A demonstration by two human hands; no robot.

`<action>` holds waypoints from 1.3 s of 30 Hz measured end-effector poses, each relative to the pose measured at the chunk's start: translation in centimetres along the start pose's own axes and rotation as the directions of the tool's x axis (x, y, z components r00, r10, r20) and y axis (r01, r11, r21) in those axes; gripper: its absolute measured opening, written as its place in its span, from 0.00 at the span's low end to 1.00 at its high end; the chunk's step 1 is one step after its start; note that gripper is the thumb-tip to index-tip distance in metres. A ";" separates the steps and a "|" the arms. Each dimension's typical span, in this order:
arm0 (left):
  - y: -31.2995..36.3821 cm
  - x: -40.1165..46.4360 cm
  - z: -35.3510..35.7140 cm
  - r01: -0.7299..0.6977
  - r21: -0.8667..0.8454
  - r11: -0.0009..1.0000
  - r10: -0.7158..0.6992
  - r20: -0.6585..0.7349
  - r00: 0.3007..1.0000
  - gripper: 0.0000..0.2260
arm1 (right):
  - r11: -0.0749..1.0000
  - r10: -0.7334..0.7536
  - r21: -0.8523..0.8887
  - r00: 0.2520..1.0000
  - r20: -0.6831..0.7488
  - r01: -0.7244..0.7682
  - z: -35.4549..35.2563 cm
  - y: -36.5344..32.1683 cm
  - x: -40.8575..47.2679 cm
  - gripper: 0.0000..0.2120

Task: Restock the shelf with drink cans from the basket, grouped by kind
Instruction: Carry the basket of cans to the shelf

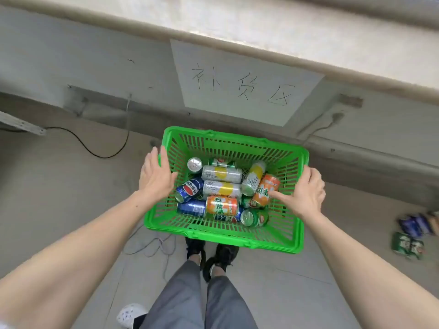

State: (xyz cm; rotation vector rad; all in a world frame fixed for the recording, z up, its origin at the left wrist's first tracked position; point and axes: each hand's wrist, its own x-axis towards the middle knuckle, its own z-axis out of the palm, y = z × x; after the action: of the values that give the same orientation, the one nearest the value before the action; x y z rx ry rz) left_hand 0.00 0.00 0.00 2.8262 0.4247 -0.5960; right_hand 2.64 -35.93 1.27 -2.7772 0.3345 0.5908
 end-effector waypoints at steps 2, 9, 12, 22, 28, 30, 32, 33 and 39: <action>-0.2 0.5 0.2 0.074 -0.011 0.997 -0.073 0.023 0.997 0.37 | 0.985 0.151 0.080 0.989 0.007 -0.151 0.6 0.5 0.4 0.62; -1.0 2.9 1.8 0.175 0.039 0.984 -0.178 0.088 0.980 0.37 | 0.906 0.341 0.199 0.923 0.178 -0.373 3.0 2.6 2.5 0.42; -1.3 3.5 2.6 0.208 0.063 0.976 -0.214 0.122 0.969 0.37 | 0.878 0.377 0.260 0.915 0.146 -0.403 3.4 3.4 2.9 0.28; -1.8 4.3 3.0 0.263 -0.056 0.963 -0.257 0.094 0.962 0.11 | 0.853 0.441 0.233 0.884 0.156 -0.466 3.7 3.9 3.7 0.18; -2.3 4.0 1.8 0.252 -0.118 0.960 -0.237 0.129 0.963 0.08 | 0.873 0.425 0.191 0.892 0.155 -0.450 3.4 4.0 3.1 0.15; -2.4 3.5 1.7 0.237 -0.124 0.964 -0.223 0.116 0.968 0.08 | 0.876 0.427 0.175 0.892 0.148 -0.449 3.3 4.2 2.5 0.14; -2.4 3.1 1.4 0.221 -0.118 0.968 -0.207 0.120 0.971 0.08 | 0.880 0.425 0.165 0.894 0.140 -0.444 3.1 4.3 1.9 0.14; -2.3 2.9 1.1 0.214 -0.114 0.970 -0.200 0.125 0.972 0.08 | 0.879 0.429 0.163 0.893 0.138 -0.447 3.0 4.4 1.6 0.14; -0.7 1.6 -1.3 0.166 -0.072 0.983 -0.154 0.146 0.977 0.09 | 0.855 0.473 0.174 0.872 0.125 -0.488 1.3 5.7 -1.8 0.15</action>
State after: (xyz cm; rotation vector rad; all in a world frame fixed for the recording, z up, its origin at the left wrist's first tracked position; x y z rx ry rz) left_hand 1.62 1.32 0.35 2.6669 0.6399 -0.7831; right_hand -1.01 -40.52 -0.36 -2.4641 1.0326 0.7262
